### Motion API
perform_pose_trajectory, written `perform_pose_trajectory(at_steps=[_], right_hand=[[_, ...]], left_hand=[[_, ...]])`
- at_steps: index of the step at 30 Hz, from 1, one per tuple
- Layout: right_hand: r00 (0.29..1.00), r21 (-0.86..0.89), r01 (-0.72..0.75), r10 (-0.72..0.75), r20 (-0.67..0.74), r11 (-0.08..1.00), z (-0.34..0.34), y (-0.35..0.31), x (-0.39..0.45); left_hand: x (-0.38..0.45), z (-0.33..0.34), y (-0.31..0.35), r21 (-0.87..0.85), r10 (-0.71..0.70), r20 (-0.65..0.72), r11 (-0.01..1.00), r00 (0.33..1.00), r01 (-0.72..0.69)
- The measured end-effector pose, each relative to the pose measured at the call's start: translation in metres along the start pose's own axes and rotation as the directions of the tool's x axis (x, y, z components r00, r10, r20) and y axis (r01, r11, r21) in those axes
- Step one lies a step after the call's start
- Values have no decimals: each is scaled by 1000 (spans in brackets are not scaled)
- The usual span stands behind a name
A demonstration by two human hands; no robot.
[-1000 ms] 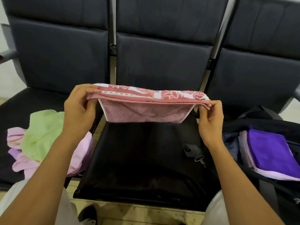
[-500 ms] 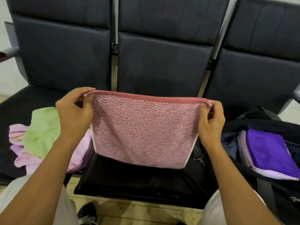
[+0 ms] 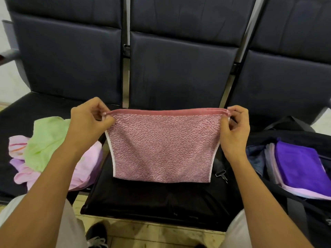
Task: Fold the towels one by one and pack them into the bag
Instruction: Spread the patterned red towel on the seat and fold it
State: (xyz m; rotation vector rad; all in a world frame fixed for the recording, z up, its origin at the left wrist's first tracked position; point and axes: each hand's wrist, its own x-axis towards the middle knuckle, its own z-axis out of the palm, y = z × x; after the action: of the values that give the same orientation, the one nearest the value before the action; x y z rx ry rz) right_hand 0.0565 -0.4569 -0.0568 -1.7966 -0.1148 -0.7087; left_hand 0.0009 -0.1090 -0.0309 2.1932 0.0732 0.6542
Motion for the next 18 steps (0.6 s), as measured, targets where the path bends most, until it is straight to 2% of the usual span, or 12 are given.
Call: perform_pose_trajectory(at_steps=[4,8,13,18], right_hand=[[998,-51,33,-30,56,998,-1,0,-2],[998,-112,7,0,61,994,-2,1,-2],[998,-73,-58,60,27,996,-3,0,1],[998,-82,-63,65,19,995,-3,3,5]], left_hand=[[1,-2,-4,123,-22,48,992,999,16],[1,-5,-7,237,-68,150,971,986,31],[2,-3,-9,279,-87,214,960,973,24],[2,-3,-8,293,-105,248,956,963,29]])
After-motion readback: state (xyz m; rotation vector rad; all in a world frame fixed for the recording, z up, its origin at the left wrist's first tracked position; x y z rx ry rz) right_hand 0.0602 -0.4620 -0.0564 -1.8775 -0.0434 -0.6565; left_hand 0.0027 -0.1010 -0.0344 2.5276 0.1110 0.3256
